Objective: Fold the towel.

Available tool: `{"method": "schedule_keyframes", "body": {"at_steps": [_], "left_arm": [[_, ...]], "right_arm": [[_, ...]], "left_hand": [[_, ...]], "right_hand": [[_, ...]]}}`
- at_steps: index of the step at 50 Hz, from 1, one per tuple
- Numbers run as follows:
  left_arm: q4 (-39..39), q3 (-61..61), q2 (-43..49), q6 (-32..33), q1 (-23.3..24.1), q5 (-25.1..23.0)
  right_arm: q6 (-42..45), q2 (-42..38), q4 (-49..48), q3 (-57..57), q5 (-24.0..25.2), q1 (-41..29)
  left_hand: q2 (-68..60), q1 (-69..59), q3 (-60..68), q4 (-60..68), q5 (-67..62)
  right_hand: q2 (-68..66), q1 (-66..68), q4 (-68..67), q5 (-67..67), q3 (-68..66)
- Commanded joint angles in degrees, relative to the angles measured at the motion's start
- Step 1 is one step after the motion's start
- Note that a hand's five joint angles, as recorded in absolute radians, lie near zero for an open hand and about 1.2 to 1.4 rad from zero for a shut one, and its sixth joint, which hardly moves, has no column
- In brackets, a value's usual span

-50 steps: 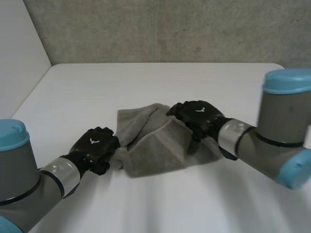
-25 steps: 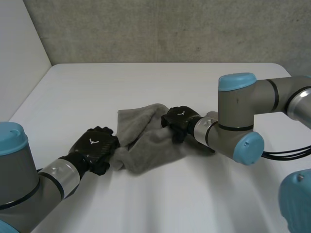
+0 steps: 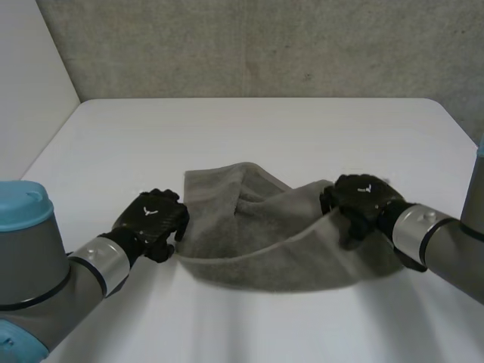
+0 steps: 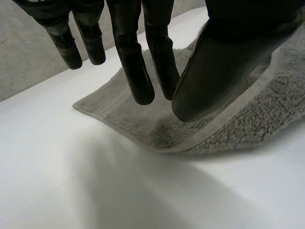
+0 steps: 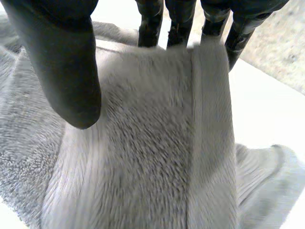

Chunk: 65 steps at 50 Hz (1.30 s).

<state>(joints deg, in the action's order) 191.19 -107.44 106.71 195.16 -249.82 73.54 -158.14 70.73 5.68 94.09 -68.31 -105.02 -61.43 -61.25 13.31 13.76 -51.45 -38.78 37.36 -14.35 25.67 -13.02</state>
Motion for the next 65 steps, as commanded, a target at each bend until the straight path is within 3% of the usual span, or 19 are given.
{"method": "schedule_keyframes", "body": {"at_steps": [1, 7, 9, 11, 18, 19, 26, 32, 50, 56, 61, 65], "left_arm": [[0.32, 0.65, 1.04, -2.07, 1.97, 0.02], [0.32, 0.21, 1.13, -3.48, 3.29, -0.06], [0.41, -0.22, 1.05, -3.39, 3.55, -0.15], [0.41, -0.23, 1.04, -3.39, 3.46, -0.15], [0.76, -0.05, 2.10, -3.04, 3.55, -0.24], [1.02, -0.05, 2.62, -2.77, 3.46, -0.24], [1.81, -0.14, 4.38, -2.60, 3.55, -0.15], [2.16, 0.83, 5.79, -2.51, 3.55, -0.24], [2.87, 8.83, 12.73, -2.51, 3.81, -0.06], [2.78, 12.69, 14.93, -2.42, 4.69, -0.06], [2.87, 15.94, 16.42, -2.42, 5.22, -0.15], [2.78, 17.78, 17.82, -2.42, 5.31, -0.24]], "right_arm": [[0.11, -0.51, 0.21, 1.89, 1.07, -0.45], [-0.07, -0.42, 0.21, 2.50, 1.16, -0.89], [-0.07, -0.25, 0.21, 2.68, 0.98, -1.32], [-0.07, -0.25, 0.21, 2.68, 0.98, -1.50], [0.11, -0.86, 0.04, 2.59, 0.46, -2.82], [0.02, -0.95, -0.05, 2.51, 0.37, -2.82], [-0.95, 1.24, -1.55, 2.77, 0.28, -1.77], [-1.03, 6.34, -1.46, 3.91, 0.63, 0.16], [-3.94, 9.16, -1.19, 2.77, 1.33, 7.29], [-3.85, 9.33, -1.19, 2.51, 2.13, 8.34], [-3.94, 10.03, -1.02, 1.80, 2.04, 10.09], [-3.94, 10.83, -1.02, 1.71, 2.04, 10.45]], "left_hand": [[0.76, 0.57, -3.31, -3.76, 0.78], [9.50, 9.31, -3.31, -3.76, 9.52], [26.07, 25.88, -3.31, -3.76, 26.09], [29.99, 29.80, -3.31, -3.76, 30.01], [34.06, 33.87, -3.31, -3.76, 34.08], [34.56, 34.37, -3.31, -3.76, 34.58], [34.57, 34.38, -3.31, -3.76, 34.59], [34.40, 34.21, -3.31, -3.76, 34.42], [32.38, 32.19, -3.31, -3.76, 32.40], [24.81, 24.62, -3.31, -3.76, 24.83], [10.04, 9.85, -3.31, -3.76, 10.06], [8.83, 8.64, -3.31, -3.76, 8.85]], "right_hand": [[5.31, -3.89, 4.35, -2.20, 3.02], [9.69, -8.27, 4.35, -6.58, 3.02], [9.69, -8.27, 4.35, -6.58, 3.02], [9.35, -7.93, 4.35, -6.24, 3.02], [6.32, -4.90, 4.35, -3.21, 3.02], [-0.51, 1.92, 4.35, 3.62, 3.02], [-39.70, 41.12, 4.35, 42.81, 3.02], [-41.22, 42.64, 4.35, 44.33, 3.02], [-41.22, 42.64, 4.35, 44.33, 3.02], [-41.22, 42.64, 4.35, 44.33, 3.02], [-41.22, 42.64, 4.35, 44.33, 3.02], [-41.22, 42.64, 4.35, 44.33, 3.02]]}}
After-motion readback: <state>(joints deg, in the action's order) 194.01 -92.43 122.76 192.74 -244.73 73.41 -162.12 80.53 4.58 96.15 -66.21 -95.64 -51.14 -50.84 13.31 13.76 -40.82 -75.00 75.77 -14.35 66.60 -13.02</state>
